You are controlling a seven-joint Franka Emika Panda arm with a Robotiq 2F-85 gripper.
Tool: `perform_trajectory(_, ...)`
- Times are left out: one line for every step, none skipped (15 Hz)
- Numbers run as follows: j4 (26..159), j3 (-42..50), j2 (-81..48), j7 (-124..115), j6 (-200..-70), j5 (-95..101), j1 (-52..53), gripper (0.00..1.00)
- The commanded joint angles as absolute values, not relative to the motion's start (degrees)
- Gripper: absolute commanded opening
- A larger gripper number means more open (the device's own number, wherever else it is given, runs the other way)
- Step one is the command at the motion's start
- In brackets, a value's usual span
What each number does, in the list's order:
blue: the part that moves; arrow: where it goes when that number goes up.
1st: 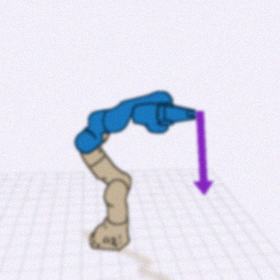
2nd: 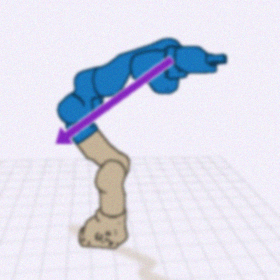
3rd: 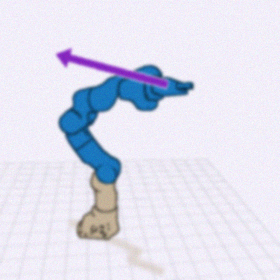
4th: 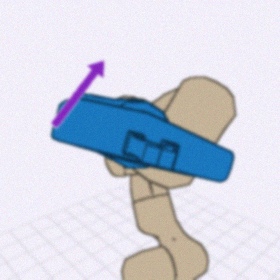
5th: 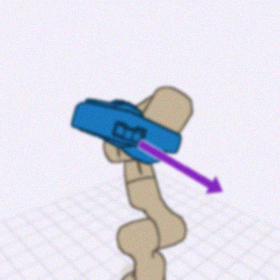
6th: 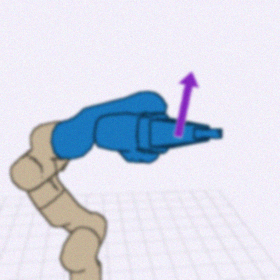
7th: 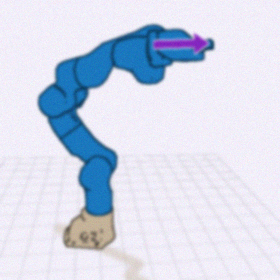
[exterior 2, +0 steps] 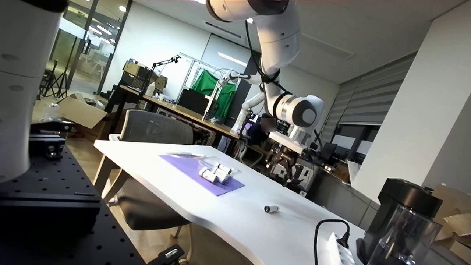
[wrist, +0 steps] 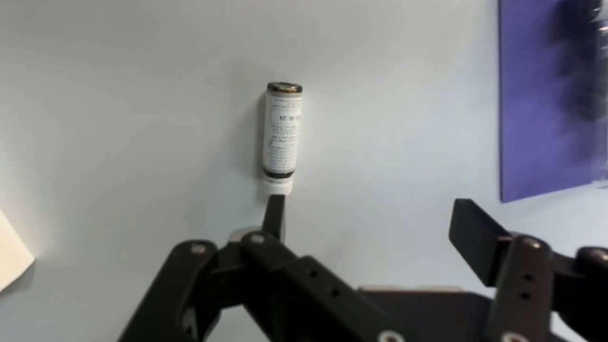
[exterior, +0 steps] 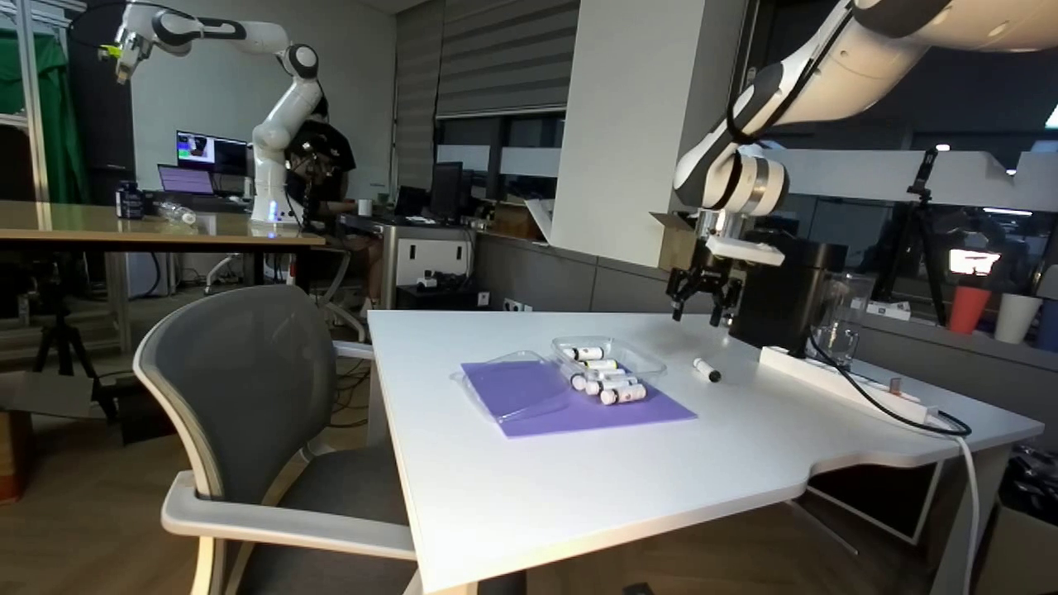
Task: Remove a bottle from the colourless bowl and put it on the table
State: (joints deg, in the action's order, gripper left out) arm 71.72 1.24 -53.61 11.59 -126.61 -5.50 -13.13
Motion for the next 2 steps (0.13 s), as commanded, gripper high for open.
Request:
perform_trajectory(71.29,1.03,-52.5,11.6,-124.43,-5.3,-13.02,0.96)
perform_trajectory(71.25,1.04,-51.38,11.63,-122.85,-5.32,-12.82,1.0)
